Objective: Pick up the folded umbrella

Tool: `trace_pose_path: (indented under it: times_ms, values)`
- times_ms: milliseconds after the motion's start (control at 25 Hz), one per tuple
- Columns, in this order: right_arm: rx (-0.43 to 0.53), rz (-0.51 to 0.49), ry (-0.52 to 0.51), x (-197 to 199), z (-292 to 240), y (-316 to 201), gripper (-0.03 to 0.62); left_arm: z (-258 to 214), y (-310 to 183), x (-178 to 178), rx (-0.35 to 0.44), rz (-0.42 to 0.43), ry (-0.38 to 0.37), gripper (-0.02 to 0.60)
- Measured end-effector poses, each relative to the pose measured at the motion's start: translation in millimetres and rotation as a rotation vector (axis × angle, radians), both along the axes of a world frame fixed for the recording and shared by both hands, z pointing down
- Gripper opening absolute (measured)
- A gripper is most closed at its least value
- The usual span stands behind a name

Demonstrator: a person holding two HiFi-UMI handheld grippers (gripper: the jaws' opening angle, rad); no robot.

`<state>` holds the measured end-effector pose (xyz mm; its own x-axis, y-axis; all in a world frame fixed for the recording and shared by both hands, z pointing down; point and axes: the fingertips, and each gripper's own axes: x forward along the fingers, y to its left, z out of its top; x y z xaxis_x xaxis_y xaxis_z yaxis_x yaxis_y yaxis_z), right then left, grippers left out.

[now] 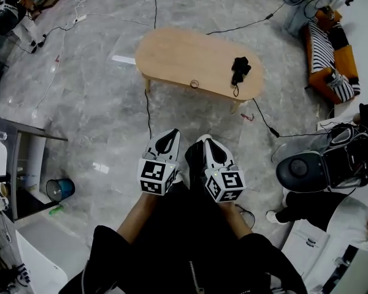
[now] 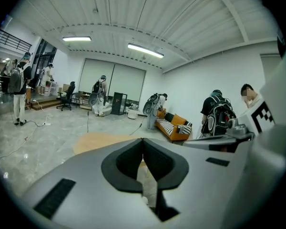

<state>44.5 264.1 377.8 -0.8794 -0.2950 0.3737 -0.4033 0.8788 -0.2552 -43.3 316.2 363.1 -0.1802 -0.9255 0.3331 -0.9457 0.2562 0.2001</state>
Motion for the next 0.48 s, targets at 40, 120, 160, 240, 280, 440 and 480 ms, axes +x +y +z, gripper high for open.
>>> trace_pose_path:
  times_ms: [40,120,160,240,280,440,480]
  values:
    - [-0.003,0.007,-0.002,-0.4,1.0,-3.8,0.011,0.8,-3.3,-0.2,-0.002,0.005,-0.002,0.015]
    - [-0.011,0.018,-0.006,-2.6,3.7,-11.0,0.011,2.8,-9.3,-1.6,-0.007,0.013,-0.005,0.015]
    - [-0.015,0.022,-0.007,-5.0,4.9,-14.7,0.011,3.6,-12.6,-3.2,-0.010,0.017,-0.007,0.015]
    - [-0.020,0.027,-0.011,-12.3,6.2,-23.4,0.011,4.4,-20.9,-9.3,-0.015,0.024,-0.012,0.015]
    - [-0.023,0.028,-0.014,-16.3,6.5,-28.0,0.011,4.7,-25.6,-13.2,-0.017,0.025,-0.013,0.015]
    - [-0.033,0.027,-0.015,-29.8,9.0,-50.4,0.011,7.3,-49.3,-27.3,-0.028,0.030,-0.015,0.015]
    - [-0.036,0.026,-0.014,-33.6,10.2,-56.8,0.011,7.8,-56.2,-31.1,-0.030,0.031,-0.015,0.015]
